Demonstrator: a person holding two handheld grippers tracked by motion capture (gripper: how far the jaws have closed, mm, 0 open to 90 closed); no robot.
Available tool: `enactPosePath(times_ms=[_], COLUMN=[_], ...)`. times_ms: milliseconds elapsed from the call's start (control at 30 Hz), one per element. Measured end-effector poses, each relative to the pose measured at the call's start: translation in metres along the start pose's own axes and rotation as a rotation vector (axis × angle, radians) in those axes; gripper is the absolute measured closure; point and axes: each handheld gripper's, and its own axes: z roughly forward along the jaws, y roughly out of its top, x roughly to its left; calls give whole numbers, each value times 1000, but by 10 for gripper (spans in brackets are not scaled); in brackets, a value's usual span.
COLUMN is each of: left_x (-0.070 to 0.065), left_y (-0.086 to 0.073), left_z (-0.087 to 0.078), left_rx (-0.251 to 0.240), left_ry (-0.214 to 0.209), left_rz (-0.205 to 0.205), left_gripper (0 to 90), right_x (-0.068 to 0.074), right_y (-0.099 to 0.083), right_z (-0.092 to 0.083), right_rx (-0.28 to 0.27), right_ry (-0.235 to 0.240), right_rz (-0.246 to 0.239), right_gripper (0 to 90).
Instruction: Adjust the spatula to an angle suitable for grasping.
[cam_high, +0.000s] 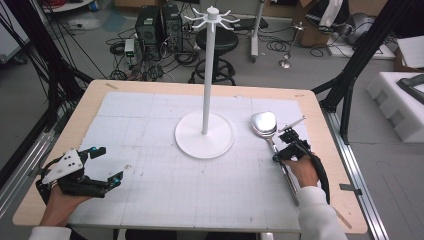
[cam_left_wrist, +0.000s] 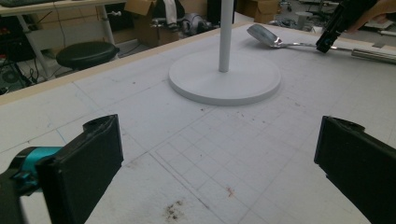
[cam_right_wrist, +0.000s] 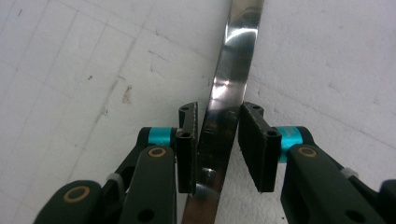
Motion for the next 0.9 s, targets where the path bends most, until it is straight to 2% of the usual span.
enactPosePath(times_ms=[67,133,167,233,267,300,467,600,700,800,900], left_x=[0,0,0,0,0,0,0,0,0,-1,-1], left_y=[0,0,0,0,0,0,0,0,0,0,0], left_z=[0,0,0,0,0,0,1,1,1,1,1], left_rx=[0,1,-1,1,2,2,10,11,12,12,14], left_ry=[1,-1,1,0,0,1,0,1,2,1,1], left_rz=[0,1,-2,0,2,2,6,6,6,5,5], left_gripper=[17,17,17,17,17,17,17,17,17,17,17], right_x=[0,0,0,-1,-2,-2,-1,-1,-2,-1,-1], right_y=[0,1,1,0,0,-1,-1,-1,-2,-2,-3], right_z=[0,0,0,-1,-2,-3,-3,-5,-6,-8,-12], right_rx=[0,6,6,8,12,14,16,12,14,-6,-29], right_ry=[4,-12,-12,-42,-50,-61,-67,-57,-50,-51,-32], right_rz=[30,53,53,78,75,49,47,51,35,23,4], right_gripper=[699,721,721,748,750,751,753,754,755,755,755])
